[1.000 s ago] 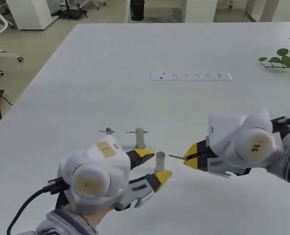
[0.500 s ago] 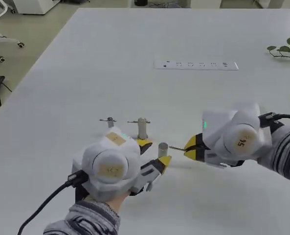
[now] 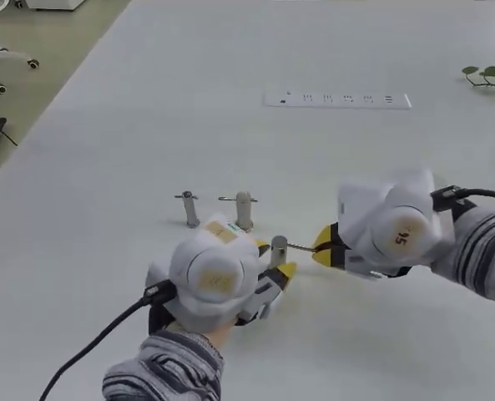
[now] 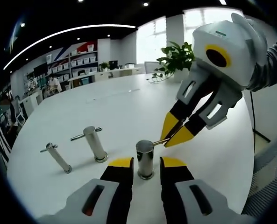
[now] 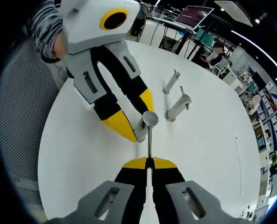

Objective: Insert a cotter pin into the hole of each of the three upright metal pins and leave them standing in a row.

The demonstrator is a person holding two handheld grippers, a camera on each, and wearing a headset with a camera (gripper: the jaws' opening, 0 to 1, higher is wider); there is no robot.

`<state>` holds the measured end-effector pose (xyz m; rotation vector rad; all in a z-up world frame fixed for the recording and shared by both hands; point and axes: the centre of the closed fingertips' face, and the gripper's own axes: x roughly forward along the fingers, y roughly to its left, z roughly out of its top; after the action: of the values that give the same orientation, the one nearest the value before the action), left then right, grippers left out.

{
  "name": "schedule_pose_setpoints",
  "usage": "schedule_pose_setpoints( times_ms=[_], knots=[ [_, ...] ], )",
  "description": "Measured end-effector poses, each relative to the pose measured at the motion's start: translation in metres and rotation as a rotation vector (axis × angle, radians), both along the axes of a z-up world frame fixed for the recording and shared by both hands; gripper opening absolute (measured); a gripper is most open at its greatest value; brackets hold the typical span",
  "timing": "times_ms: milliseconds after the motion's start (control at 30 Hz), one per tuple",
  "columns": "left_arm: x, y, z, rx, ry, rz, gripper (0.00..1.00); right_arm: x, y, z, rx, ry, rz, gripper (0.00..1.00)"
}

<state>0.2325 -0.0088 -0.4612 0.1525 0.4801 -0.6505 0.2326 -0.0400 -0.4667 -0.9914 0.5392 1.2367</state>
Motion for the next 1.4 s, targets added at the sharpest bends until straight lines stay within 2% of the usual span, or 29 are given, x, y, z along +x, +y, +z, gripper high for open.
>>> schedule_pose_setpoints(
  times_ms=[267,333,533,633,833,933,1000,1133,1233,1400],
  knots=[
    [0.002,-0.001,-0.007,0.004,0.014,0.013,0.13,-0.001,0.002,0.003,-0.035,-0.025,0.039,0.00],
    [0.001,0.000,-0.008,0.004,0.024,0.017,0.11,-0.003,0.002,0.004,-0.038,-0.019,0.041,0.00],
    [0.001,0.001,-0.010,0.011,0.020,0.018,0.10,-0.007,0.002,0.010,-0.051,0.000,0.020,0.00],
    [0.000,0.001,-0.011,0.025,0.012,0.017,0.10,-0.012,0.003,0.012,-0.037,0.048,-0.022,0.00],
    [0.000,0.002,-0.011,0.013,0.006,0.023,0.09,-0.012,0.004,0.015,-0.031,0.055,-0.029,0.00],
    [0.001,0.002,-0.012,0.008,0.007,0.029,0.09,-0.008,0.006,0.011,-0.036,0.061,-0.029,0.00],
    [0.001,0.002,-0.012,0.003,0.009,0.032,0.09,-0.003,0.006,0.009,-0.053,0.039,-0.012,0.00],
    [0.000,0.002,-0.012,0.003,0.009,0.032,0.09,0.001,0.006,0.005,-0.051,0.049,-0.025,0.00],
    [0.000,0.002,-0.012,-0.002,0.009,0.037,0.09,0.006,0.009,-0.001,-0.055,0.039,-0.021,0.00],
    [0.000,0.002,-0.012,-0.012,0.007,0.046,0.09,0.008,0.018,0.000,-0.048,0.030,-0.018,0.00]
  ],
)
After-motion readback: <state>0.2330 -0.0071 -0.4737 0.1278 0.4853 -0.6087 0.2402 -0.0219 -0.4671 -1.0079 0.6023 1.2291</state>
